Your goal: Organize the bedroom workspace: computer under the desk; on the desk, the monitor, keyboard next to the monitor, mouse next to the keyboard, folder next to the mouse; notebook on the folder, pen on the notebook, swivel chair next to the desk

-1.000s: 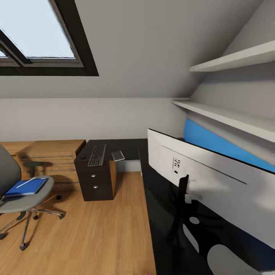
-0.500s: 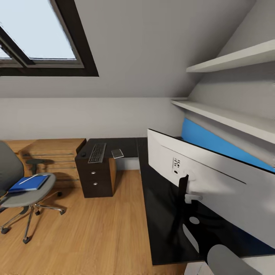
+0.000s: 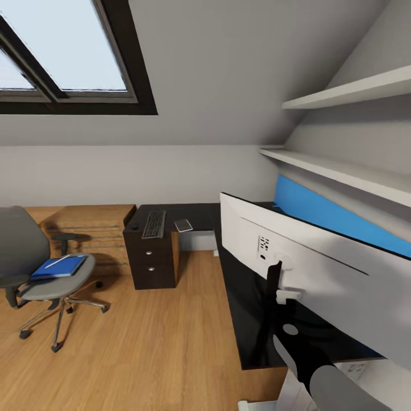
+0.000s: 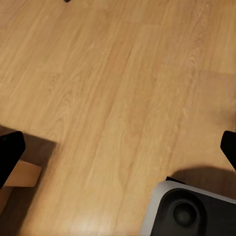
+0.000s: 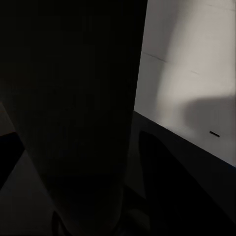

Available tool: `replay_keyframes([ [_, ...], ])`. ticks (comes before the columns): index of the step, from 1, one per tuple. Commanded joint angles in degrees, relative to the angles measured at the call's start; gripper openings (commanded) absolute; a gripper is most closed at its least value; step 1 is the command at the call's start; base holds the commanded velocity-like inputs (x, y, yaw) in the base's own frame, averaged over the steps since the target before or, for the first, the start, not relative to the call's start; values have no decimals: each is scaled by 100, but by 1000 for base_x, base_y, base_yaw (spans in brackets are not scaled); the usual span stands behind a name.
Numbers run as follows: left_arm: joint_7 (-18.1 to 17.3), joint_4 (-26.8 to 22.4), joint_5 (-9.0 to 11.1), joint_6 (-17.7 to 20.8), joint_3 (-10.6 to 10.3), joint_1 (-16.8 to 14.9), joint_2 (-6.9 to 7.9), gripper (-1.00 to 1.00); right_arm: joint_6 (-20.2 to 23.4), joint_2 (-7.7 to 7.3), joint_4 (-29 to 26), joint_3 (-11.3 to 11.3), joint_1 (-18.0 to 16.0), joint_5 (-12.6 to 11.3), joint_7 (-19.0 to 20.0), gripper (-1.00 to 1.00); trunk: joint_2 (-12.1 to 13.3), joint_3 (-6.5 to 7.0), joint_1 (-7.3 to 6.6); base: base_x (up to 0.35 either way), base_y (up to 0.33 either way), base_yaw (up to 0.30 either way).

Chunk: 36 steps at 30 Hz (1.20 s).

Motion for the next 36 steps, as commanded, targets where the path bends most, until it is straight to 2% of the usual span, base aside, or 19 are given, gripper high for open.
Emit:
replay_keyframes([
  [1,24,-12,43,-6,-49,2,5,100,-32,-6,-10,65,-9,-28,-45,-100,-9,-7,1,-17,35,0],
  [24,24,-11,43,-15,-44,2,5,100,-32,-6,-10,65,-9,-28,-45,-100,-9,-7,1,40,42,0],
  [25,24,-11,43,-15,-44,2,5,100,-32,-6,-10,65,-11,-28,-45,100,-9,-7,1,0,0,0],
  [36,24,-11,43,-15,-44,2,5,100,-32,-6,-18,65,-9,-28,-54,100,-9,-7,1,0,0,0],
])
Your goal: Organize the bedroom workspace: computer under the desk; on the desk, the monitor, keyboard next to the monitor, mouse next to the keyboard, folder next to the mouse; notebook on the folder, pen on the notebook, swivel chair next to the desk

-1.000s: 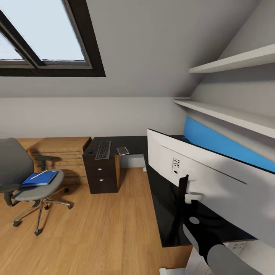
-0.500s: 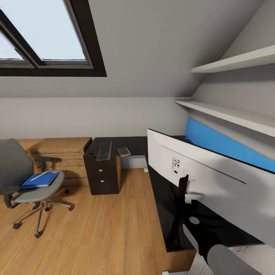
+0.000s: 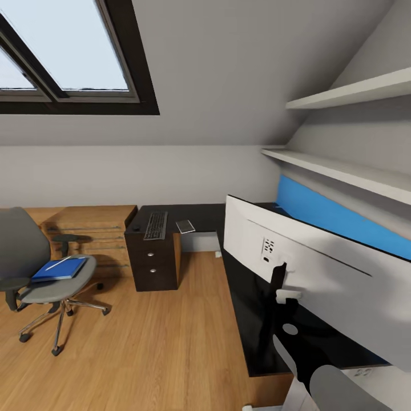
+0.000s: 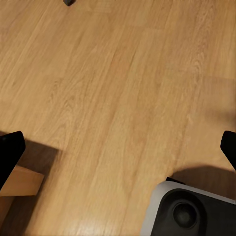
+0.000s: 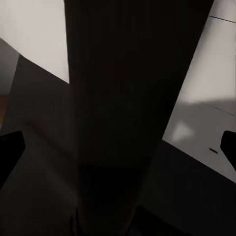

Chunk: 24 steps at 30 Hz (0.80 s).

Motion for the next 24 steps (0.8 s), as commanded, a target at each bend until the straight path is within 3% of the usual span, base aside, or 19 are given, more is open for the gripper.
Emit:
replay_keyframes([
  [1,25,-13,43,-8,-49,2,4,100,-24,-7,2,49,-5,-60,-31,100,-7,-8,2,0,0,0],
  [9,25,-13,43,-7,-49,2,4,100,-24,-7,1,49,-5,-60,-33,100,-7,-8,2,-41,0,0],
  [20,25,-12,43,-7,-49,2,4,100,-24,-7,1,49,-5,-60,-33,100,-7,-8,2,-291,-10,0],
  [24,25,-13,43,-7,-49,2,4,100,-24,-7,1,49,-5,-60,-33,100,-7,-8,2,-265,-172,0],
])
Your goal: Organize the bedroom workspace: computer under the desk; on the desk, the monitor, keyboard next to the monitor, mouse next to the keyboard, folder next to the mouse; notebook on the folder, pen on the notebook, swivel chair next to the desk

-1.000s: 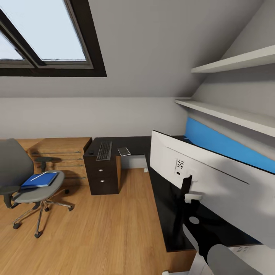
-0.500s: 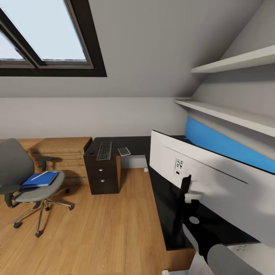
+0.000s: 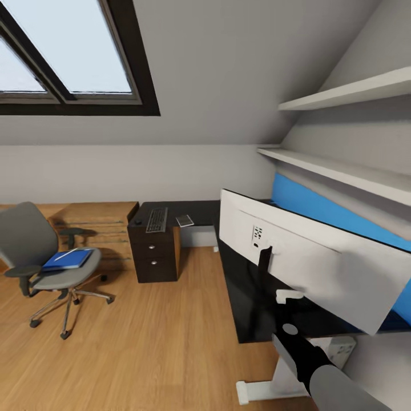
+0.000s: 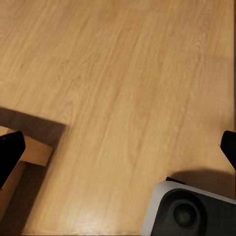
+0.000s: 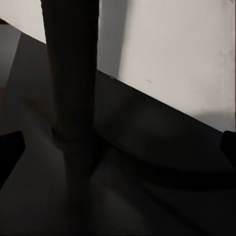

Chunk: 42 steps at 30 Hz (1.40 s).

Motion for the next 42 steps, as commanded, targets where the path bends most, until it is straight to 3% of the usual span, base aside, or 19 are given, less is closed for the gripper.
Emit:
replay_keyframes([
  [1,26,-12,44,-8,-49,3,4,100,-24,-7,2,49,-5,-61,-32,100,-7,-8,0,-146,-273,0],
  [26,20,-6,40,6,-49,3,22,100,-24,-7,2,47,-5,-61,-40,100,-7,-8,0,35,-334,0],
  [34,26,-6,43,2,-58,3,21,100,-22,-7,2,49,-6,-61,-40,100,-7,-8,0,6,-61,0],
  [42,26,-6,41,1,-58,3,22,100,-23,-7,-6,49,-5,-61,-40,100,-7,-8,0,239,-1,0],
])
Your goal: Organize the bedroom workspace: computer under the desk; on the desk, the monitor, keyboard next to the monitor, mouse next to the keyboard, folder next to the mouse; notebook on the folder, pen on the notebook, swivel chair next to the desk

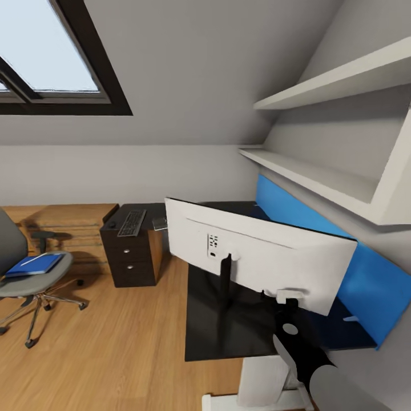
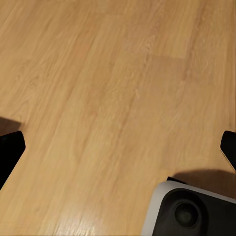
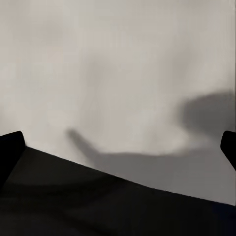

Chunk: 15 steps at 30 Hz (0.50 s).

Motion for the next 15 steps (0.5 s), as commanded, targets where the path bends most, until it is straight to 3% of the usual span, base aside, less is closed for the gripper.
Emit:
replay_keyframes([
  [1,24,-12,44,-7,-50,2,4,100,-23,-6,1,53,-6,-56,-31,100,-6,-8,5,305,0,0],
  [9,25,-12,46,17,-50,2,4,100,-19,-6,0,53,-6,-56,-31,100,-6,-8,5,271,0,0],
  [15,25,-12,40,19,-55,2,-9,100,-21,-5,0,53,-6,-56,-31,100,-6,-8,5,61,0,0],
])
